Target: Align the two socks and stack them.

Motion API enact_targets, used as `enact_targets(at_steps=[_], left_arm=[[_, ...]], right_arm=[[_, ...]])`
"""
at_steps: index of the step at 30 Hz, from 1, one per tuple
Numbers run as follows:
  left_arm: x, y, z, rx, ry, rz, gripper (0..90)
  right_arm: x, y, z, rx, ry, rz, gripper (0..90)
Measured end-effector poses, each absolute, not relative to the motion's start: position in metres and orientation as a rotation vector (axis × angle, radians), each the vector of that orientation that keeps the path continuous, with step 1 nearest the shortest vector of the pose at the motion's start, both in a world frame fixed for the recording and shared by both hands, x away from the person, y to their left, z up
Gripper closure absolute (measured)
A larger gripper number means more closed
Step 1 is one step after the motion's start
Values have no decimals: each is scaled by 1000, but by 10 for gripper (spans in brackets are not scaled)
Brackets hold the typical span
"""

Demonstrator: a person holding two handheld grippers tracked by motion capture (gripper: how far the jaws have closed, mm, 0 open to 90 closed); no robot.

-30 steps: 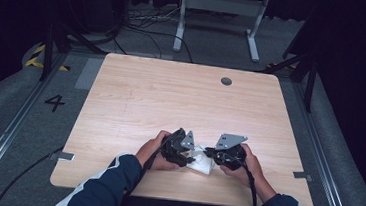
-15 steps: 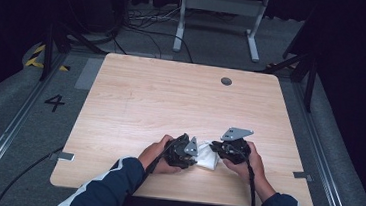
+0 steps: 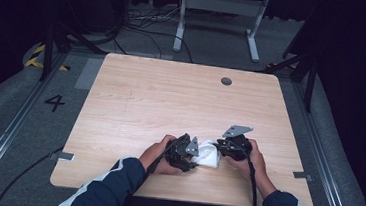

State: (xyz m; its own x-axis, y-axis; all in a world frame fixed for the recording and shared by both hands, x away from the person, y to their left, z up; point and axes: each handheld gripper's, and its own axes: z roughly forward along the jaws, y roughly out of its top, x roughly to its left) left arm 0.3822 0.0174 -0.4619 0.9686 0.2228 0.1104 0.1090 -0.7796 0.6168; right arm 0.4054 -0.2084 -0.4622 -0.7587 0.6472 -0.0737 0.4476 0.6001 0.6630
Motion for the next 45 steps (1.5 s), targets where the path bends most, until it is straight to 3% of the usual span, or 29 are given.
enact_targets(at_steps=[4,7,11,12,19,22,27,33,35,37,42,45], left_arm=[[389,25,-451,2384,287,246,429],[392,24,-451,2382,300,261,417],[398,19,-451,2380,290,261,459],[400,18,-451,2380,286,264,511],[406,14,-454,2394,334,286,457],[406,13,-456,2407,336,281,463],[404,9,-461,2444,310,290,475],[405,10,-465,2424,319,255,473],[405,10,-465,2419,322,255,467],[407,15,-462,2392,350,259,405],[408,25,-453,2346,374,280,366],[407,34,-444,2343,386,324,345]], right_arm=[[404,-215,-453,923,2479,987,569],[403,-223,-446,931,2456,1024,558],[401,-229,-438,923,2440,1060,551],[401,-230,-435,917,2436,1093,549],[391,-225,-428,780,2466,1160,461],[390,-214,-436,719,2495,1070,537],[403,-210,-453,809,2490,1045,759],[412,-203,-464,850,2537,982,858],[412,-202,-464,843,2545,973,860],[415,-200,-463,837,2564,955,859],[412,-205,-452,805,2520,1014,692],[409,-209,-443,808,2487,1067,675]])
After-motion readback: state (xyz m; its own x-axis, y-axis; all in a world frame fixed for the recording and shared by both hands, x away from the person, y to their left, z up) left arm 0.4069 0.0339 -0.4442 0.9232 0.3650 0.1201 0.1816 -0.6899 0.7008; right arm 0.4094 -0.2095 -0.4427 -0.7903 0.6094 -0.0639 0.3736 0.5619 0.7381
